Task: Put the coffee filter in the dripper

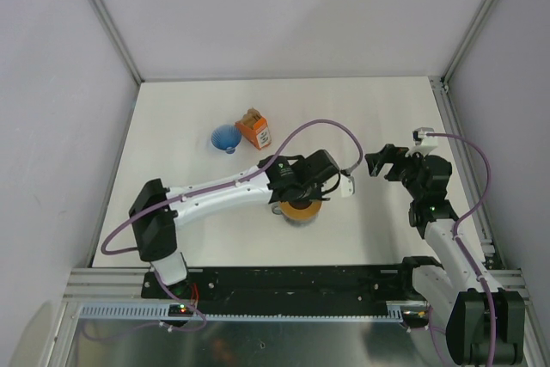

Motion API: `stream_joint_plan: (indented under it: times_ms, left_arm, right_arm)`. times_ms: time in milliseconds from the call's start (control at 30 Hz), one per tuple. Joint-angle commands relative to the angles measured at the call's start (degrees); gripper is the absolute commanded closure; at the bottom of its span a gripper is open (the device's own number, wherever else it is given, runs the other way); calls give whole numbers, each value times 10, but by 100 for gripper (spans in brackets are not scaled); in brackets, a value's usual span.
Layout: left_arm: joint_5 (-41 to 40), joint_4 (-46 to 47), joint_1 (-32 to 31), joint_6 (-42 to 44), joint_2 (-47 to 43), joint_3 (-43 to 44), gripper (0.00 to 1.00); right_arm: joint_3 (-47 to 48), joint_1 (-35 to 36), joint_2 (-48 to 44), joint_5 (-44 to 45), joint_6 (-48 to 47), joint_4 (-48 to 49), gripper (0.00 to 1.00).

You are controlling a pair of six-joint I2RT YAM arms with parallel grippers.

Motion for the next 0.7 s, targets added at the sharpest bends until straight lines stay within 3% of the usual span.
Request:
stream_joint_plan:
  times_ms: [0, 167, 367, 667]
  left_arm:
    - [-6, 1, 10, 3, -42, 34, 49]
    - [53, 2, 84, -31, -78, 66, 44]
    - [149, 21, 269, -131, -118, 78, 41]
    - [221, 162, 531, -213, -174, -74, 28]
  right_arm:
    - [24, -1, -6, -4, -3, 10, 1]
    - [24, -1, -6, -3, -2, 9, 1]
    - [24, -1, 1, -4, -2, 14, 1]
    - [24, -15, 4, -11, 2, 21, 1]
